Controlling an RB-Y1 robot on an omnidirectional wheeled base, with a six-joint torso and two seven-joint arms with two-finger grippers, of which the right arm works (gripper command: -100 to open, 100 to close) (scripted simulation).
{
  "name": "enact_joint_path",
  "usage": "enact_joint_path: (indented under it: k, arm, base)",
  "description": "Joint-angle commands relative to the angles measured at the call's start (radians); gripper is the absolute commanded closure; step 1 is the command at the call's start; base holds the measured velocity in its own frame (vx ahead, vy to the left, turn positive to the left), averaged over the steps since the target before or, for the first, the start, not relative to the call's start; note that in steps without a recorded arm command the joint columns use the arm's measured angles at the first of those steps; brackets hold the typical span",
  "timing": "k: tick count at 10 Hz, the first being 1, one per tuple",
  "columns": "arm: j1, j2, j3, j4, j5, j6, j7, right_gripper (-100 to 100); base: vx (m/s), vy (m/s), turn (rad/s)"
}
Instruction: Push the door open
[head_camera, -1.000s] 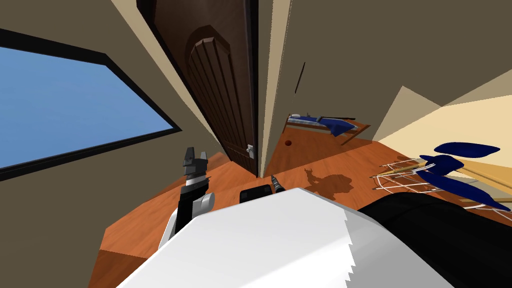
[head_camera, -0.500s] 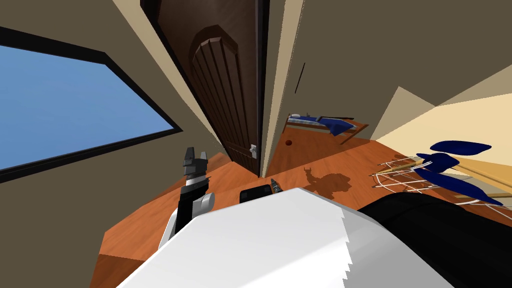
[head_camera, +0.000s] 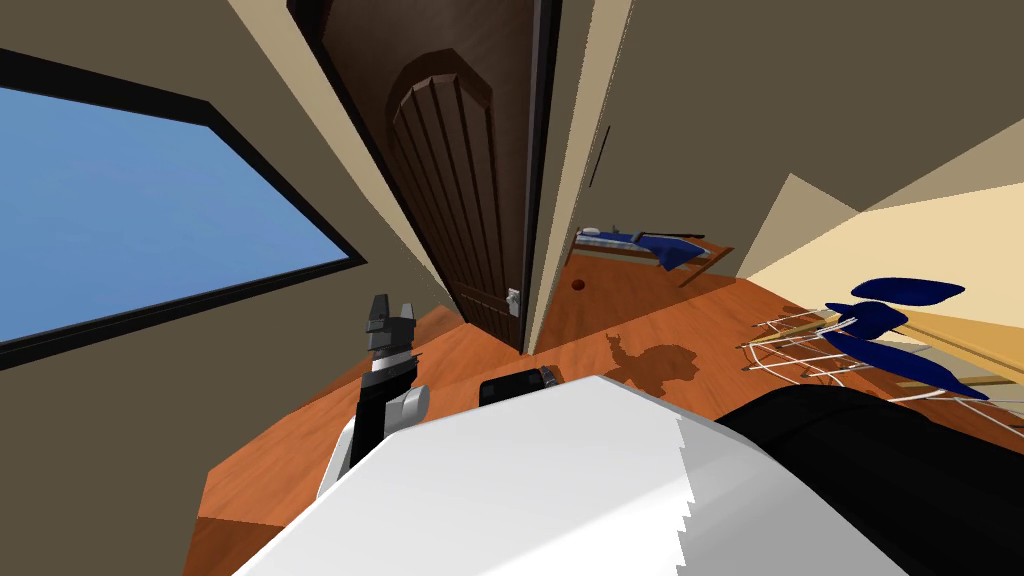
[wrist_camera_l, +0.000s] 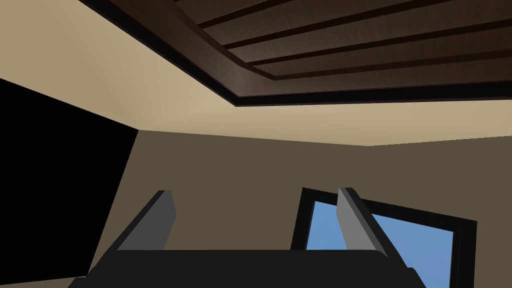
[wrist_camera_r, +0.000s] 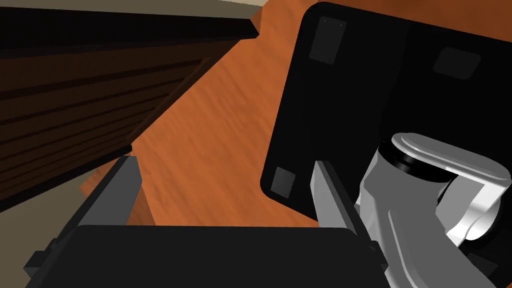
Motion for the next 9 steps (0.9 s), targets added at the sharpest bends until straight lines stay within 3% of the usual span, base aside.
enact_joint_path:
  k: [1,9]
  arm:
    - [0.000,-0.005,0.010,0.006,-0.045,-0.008,-0.009,-100]
    - [0.009,-0.025,0.058,0.051,-0.243,-0.032,-0.058,-100]
  base:
    - [0.014,0.102,-0.029]
    - [0.051,0.081,-0.002]
